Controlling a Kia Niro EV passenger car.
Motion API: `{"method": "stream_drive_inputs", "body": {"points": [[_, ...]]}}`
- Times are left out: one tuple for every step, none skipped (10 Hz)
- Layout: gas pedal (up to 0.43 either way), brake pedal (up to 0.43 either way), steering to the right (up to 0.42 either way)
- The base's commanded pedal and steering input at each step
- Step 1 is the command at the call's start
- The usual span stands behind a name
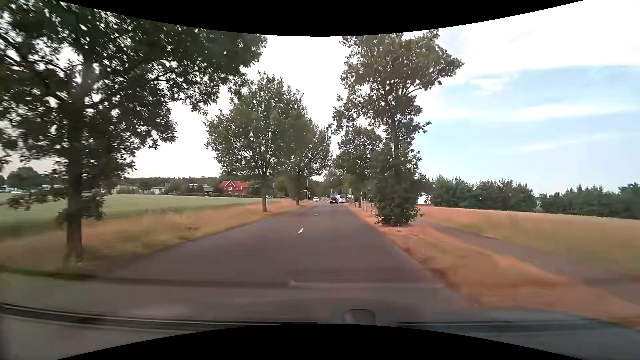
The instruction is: Follow the waypoints while adhering to traffic rules and regulations
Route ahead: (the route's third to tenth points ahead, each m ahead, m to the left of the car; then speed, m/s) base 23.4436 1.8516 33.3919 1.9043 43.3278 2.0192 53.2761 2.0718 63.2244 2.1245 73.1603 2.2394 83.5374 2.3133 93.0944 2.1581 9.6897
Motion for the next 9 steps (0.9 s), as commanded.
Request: {"method": "stream_drive_inputs", "body": {"points": [[0.22,0.0,-0.001],[0.22,0.0,-0.001],[0.22,0.0,-0.002],[0.22,0.0,-0.004],[0.22,0.0,-0.006],[0.22,0.0,-0.005],[0.22,0.0,-0.003],[0.22,0.0,-0.001],[0.22,0.0,-0.001]]}}
